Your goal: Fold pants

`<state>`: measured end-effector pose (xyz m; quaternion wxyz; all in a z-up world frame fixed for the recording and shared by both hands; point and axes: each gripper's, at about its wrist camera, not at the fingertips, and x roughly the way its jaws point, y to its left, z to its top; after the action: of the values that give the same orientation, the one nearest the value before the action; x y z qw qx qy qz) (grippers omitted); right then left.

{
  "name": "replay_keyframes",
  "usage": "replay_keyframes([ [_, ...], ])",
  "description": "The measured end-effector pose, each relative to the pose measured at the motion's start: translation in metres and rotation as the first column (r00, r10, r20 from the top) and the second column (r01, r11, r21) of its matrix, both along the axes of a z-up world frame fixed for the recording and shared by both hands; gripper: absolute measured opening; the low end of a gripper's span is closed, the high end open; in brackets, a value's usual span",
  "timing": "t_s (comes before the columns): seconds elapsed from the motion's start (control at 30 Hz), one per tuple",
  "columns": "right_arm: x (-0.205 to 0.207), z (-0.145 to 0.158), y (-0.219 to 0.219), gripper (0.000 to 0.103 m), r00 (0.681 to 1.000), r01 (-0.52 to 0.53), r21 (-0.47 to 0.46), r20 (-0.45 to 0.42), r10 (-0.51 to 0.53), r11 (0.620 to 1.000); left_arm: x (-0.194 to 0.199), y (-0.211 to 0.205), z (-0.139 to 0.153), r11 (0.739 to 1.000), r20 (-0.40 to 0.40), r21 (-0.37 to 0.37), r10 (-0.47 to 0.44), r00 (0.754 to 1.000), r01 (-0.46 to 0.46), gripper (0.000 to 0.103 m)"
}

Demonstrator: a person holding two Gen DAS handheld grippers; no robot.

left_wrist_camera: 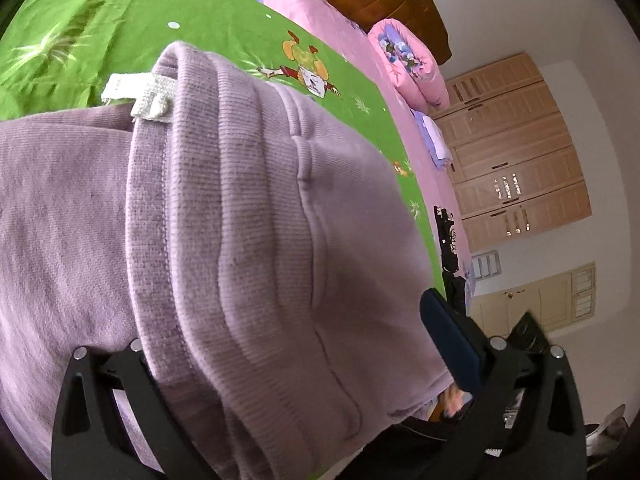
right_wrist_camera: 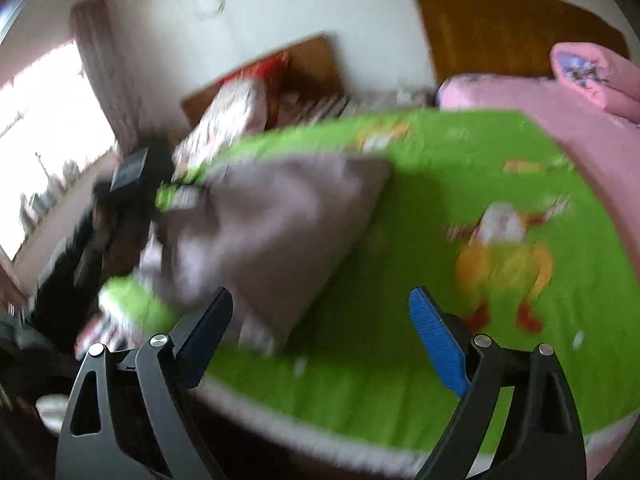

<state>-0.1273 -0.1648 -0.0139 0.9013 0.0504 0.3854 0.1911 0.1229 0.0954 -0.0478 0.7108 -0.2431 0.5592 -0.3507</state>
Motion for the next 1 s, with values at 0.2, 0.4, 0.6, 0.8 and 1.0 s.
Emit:
replay_keyframes([
  [0.2,0.004,-0.022,0.038,0.088,0.999,0.014,-0.082,-0.034,-0.017,0.997,-0.017,0.007,0.000,0.999,0.029,0.013,0.033,0.999,-0.034,0.101],
  [0.4,0.021,-0.038,0.046,0.088,0.996,0.062,-0.081,-0.056,-0.066,0.995,-0.028,0.005,0.013,0.987,0.072,0.127,0.095,0.993,-0.103,0.029],
  [0.6,0.024,-0.044,0.051,0.087,0.991,0.115,-0.098,-0.058,-0.121,0.989,-0.047,-0.043,0.097,0.984,0.272,0.175,-0.015,0.962,-0.034,0.023],
  [0.8,0.026,-0.047,0.070,0.087,0.984,0.167,-0.164,-0.033,-0.174,0.972,-0.037,-0.086,0.181,0.993,0.357,0.101,-0.098,0.929,0.066,0.023],
  [1.0,0.015,-0.041,0.075,0.088,0.978,0.209,-0.272,0.050,-0.203,0.939,-0.043,-0.015,0.193,1.000,0.360,0.007,0.014,0.933,-0.018,0.022],
])
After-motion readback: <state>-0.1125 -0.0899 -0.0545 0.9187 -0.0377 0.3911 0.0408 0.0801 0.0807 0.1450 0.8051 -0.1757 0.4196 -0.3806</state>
